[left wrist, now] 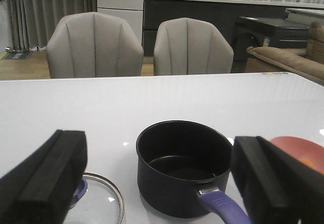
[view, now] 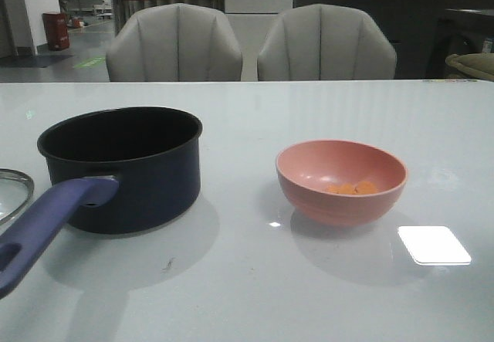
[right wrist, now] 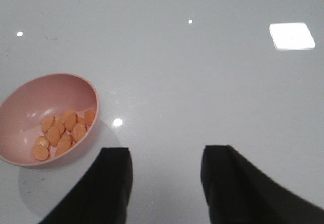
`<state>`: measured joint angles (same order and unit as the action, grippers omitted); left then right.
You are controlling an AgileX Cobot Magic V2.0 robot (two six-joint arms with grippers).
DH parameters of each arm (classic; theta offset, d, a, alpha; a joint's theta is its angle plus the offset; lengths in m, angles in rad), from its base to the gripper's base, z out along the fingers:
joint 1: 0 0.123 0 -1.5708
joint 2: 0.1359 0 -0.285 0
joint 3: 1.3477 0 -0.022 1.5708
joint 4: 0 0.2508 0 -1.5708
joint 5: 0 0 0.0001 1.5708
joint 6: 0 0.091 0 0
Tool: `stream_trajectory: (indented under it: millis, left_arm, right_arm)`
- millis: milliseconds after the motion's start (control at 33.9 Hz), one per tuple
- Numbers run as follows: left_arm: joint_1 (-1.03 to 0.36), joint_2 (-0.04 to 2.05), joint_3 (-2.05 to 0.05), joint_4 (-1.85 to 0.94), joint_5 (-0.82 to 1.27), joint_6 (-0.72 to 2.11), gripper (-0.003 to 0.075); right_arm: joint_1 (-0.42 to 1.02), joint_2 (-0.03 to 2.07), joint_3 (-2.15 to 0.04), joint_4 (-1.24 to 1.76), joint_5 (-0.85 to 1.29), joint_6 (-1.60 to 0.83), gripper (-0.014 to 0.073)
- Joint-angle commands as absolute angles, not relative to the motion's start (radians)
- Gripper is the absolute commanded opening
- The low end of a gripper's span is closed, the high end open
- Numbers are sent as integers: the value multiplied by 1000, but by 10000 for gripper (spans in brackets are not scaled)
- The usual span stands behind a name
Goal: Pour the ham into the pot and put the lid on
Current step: 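Reach the right gripper to the pink bowl rim and grasp it, then lift the pink bowl over the pot and tip the ham in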
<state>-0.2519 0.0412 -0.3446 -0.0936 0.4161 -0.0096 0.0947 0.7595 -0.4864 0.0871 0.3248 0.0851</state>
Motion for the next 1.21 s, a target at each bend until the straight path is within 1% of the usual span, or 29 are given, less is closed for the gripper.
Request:
stream_trajectory:
  millis: [0, 148, 266, 443, 738, 797, 974, 1062, 1180]
  left_arm:
    - [-259, 53, -371, -104, 335, -12, 617]
    - [-259, 53, -371, -104, 336, -12, 617]
    - [-259, 53, -371, -104, 336, -12, 617]
    - [-259, 53, -371, -104, 336, -12, 617]
    - [-259, 53, -371, -104, 336, -12, 617]
    - [-259, 53, -371, -104, 336, -12, 617]
    - [-259, 53, -371, -104, 336, -12, 617]
    - [-259, 53, -371, -104, 336, -12, 617]
    - [-259, 53, -371, -104, 336, -12, 617]
  right_arm:
    - [127, 889, -584, 114, 262, 77, 465]
    - [214, 1099, -690, 124, 268, 77, 465]
    - [257, 1269, -783, 133, 279, 77, 465]
    - [258, 1471, -906, 143, 296, 77, 465]
    - [258, 1688, -1040, 175, 309, 77, 456]
    - [258, 1721, -1061, 176, 316, 77, 418]
    - [258, 1773, -1113, 211, 363, 77, 124]
    - [258, 1759, -1138, 233, 400, 76, 147]
    - [258, 1712, -1185, 233, 435, 62, 143]
